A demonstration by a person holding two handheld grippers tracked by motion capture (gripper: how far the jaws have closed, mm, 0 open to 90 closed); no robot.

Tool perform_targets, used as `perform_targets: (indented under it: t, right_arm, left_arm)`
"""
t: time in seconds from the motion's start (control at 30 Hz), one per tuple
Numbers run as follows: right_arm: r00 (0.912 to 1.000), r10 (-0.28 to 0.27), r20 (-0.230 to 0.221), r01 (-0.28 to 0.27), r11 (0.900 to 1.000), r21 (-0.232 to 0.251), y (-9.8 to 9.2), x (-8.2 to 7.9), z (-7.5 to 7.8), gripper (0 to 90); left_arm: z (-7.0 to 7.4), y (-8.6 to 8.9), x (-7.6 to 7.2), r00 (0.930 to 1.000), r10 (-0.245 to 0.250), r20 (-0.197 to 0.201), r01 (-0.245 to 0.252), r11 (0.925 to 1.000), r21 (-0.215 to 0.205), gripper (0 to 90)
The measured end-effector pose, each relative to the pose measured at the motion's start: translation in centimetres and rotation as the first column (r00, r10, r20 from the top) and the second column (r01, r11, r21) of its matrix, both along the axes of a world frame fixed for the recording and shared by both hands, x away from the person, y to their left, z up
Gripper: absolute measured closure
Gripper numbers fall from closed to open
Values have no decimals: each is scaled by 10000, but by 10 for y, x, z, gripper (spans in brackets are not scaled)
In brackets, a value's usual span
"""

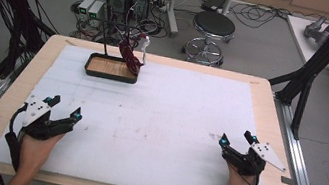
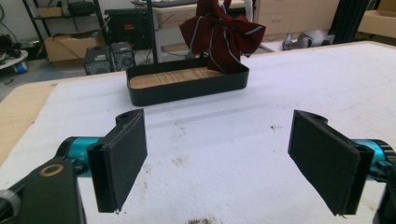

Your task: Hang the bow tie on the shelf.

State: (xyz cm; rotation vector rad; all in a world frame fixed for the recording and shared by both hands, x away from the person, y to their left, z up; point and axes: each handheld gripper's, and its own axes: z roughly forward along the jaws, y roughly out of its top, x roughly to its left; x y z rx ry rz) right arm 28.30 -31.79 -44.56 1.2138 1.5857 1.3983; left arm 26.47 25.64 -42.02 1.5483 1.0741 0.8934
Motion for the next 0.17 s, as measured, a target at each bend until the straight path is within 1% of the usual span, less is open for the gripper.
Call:
perform_targets:
  t: [0.07,0.17]
  right_arm:
    - [10000,12,16,-12,10000,-19,0,0,0,112]
    - [10000,10,46,-10,10000,-51,0,0,0,112]
  left_arm:
    - [-1,0,0,10000,-4,9,4,10000,95,199]
    - [-2,0,0,10000,-22,-23,22,10000,24,199]
